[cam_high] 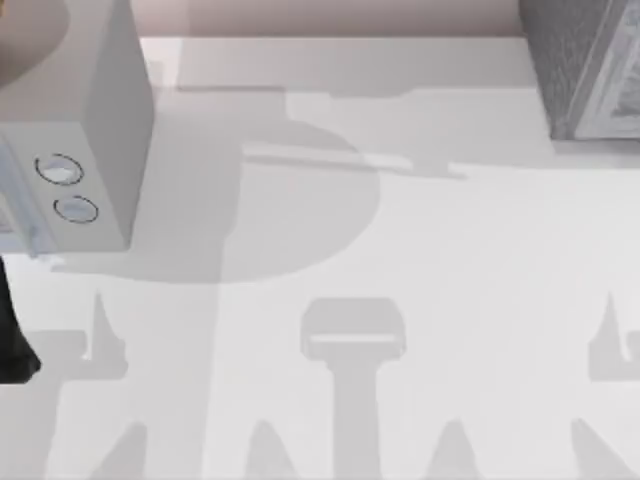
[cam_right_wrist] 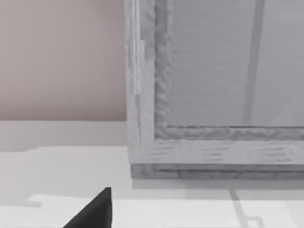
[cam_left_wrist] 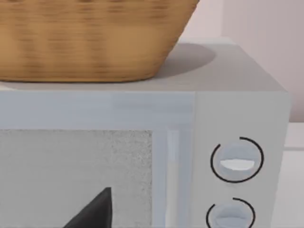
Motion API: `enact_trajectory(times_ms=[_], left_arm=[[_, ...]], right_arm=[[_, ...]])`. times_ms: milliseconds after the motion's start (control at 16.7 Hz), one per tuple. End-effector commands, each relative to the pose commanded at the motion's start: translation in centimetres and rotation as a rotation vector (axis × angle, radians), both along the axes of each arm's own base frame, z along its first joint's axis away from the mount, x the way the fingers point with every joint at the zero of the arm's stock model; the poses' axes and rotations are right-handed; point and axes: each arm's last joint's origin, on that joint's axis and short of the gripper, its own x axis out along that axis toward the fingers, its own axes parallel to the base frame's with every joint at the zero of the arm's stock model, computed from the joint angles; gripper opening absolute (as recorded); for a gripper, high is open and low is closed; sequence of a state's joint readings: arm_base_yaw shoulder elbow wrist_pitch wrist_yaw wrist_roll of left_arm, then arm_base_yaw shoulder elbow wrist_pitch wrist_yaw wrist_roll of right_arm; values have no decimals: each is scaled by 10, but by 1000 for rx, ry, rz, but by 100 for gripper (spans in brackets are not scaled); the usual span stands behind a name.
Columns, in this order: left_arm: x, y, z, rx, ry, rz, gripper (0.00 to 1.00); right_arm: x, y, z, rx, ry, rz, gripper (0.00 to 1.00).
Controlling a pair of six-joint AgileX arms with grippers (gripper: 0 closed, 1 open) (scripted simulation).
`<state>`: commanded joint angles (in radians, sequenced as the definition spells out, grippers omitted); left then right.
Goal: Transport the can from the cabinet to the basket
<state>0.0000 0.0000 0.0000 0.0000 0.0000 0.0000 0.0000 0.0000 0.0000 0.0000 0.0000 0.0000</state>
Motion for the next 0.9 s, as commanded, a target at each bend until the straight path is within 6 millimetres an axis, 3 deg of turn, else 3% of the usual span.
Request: enact_trajectory(times_ms=[180,360,660,900], left_arm=[[0,0,0,0,0,0,100],[0,0,0,0,0,0,100],[0,0,0,0,0,0,100],[0,0,0,0,0,0,100]], right_arm=[[0,0,3,0,0,-1,100],[0,1,27,0,4,-6,100],[10,5,114,-2,15,-8,100],[39,12,199,-4,25,-5,100]])
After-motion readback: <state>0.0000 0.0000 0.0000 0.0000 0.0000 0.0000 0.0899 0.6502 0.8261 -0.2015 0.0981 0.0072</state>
